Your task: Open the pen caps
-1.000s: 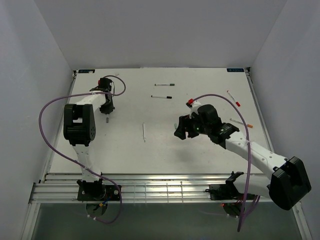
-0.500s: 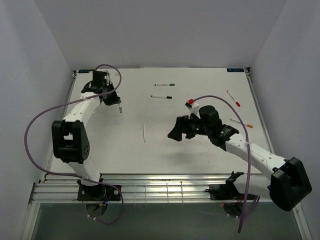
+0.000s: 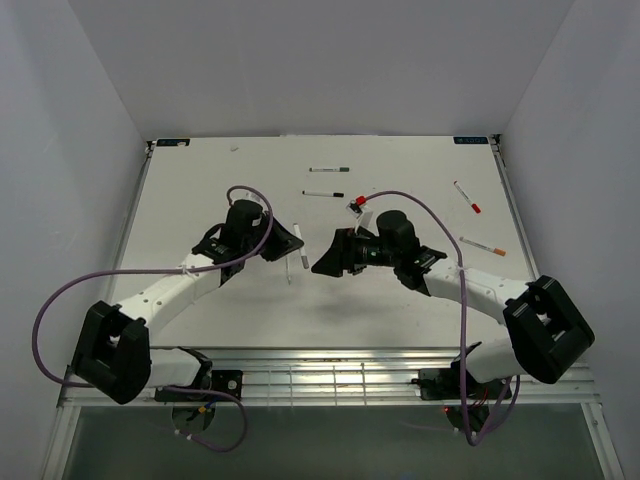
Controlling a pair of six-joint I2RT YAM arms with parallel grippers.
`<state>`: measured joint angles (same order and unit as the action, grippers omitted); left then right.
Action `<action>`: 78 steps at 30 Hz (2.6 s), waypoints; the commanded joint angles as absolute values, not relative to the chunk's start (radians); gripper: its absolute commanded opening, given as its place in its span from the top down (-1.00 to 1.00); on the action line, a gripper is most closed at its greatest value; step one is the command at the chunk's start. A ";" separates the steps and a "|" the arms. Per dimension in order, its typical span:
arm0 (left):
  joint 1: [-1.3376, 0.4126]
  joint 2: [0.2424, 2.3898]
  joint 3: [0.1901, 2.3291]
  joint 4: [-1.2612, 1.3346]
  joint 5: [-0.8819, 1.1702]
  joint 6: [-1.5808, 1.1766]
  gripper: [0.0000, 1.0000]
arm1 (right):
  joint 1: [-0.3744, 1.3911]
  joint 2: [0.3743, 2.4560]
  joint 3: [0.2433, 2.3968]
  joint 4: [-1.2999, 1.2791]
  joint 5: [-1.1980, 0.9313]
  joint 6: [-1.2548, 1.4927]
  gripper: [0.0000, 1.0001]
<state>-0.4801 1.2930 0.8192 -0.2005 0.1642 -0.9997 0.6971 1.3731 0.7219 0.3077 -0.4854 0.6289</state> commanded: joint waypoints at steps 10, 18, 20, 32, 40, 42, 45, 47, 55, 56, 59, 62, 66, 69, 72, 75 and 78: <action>-0.589 1.206 0.787 -0.146 -0.021 -1.226 1.00 | 0.739 1.437 0.736 0.529 -0.440 0.716 -0.31; -0.597 1.207 0.782 -0.144 -0.018 -1.235 1.00 | 0.741 1.482 0.752 0.552 -0.429 0.735 -0.09; -0.597 1.206 0.778 -0.143 -0.020 -1.235 1.00 | 0.741 1.494 0.755 0.560 -0.431 0.738 -0.02; -0.597 1.223 0.782 -0.138 -0.008 -1.212 1.00 | 0.739 1.540 0.788 0.575 -0.446 0.744 0.38; -0.595 1.223 0.816 -0.150 -0.111 -1.154 1.00 | 0.744 1.499 0.772 0.511 -0.425 0.749 0.85; -0.592 1.223 0.822 -0.135 -0.161 -1.137 1.00 | 0.750 1.470 0.764 0.453 -0.411 0.741 0.85; -0.560 1.233 0.840 -0.162 -0.213 -1.140 1.00 | 0.807 1.428 0.788 0.242 -0.255 0.632 0.85; -0.538 1.270 0.909 -0.248 -0.257 -1.164 1.00 | 0.893 1.414 0.830 0.129 -0.001 0.519 0.85; -0.485 1.264 0.905 -0.180 -0.226 -1.089 1.00 | 0.875 1.395 0.783 0.175 -0.158 0.443 0.85; -0.482 1.228 0.885 -0.137 -0.222 -1.078 1.00 | 0.853 1.375 0.688 0.278 -0.266 0.480 0.85; -0.460 1.160 0.802 -0.063 -0.192 -1.051 1.00 | 0.764 1.367 0.502 0.871 -0.668 0.771 0.85; -0.437 1.143 0.788 -0.112 -0.184 -1.054 1.00 | 0.746 1.384 0.492 0.925 -0.703 0.821 0.85; -0.430 1.152 0.813 -0.187 -0.201 -1.028 1.00 | 0.733 1.343 0.569 0.625 -0.596 0.718 0.85; -0.430 1.196 0.879 -0.267 -0.186 -0.934 1.00 | 0.732 1.295 0.614 0.462 -0.502 0.592 0.85; -0.430 1.207 0.868 -0.218 -0.040 -0.862 1.00 | 0.730 1.261 0.621 0.407 -0.454 0.575 0.85; -0.431 1.167 0.835 -0.210 0.057 -0.891 0.86 | 0.730 1.269 0.666 0.318 -0.400 0.543 0.85; -0.452 1.126 0.793 -0.183 0.087 -0.936 0.07 | 0.730 1.281 0.669 0.307 -0.373 0.543 0.85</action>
<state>-0.4358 1.1912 0.8261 -0.2028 -0.0051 -0.9207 0.7330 1.2716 0.6361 0.3737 -0.4229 0.5842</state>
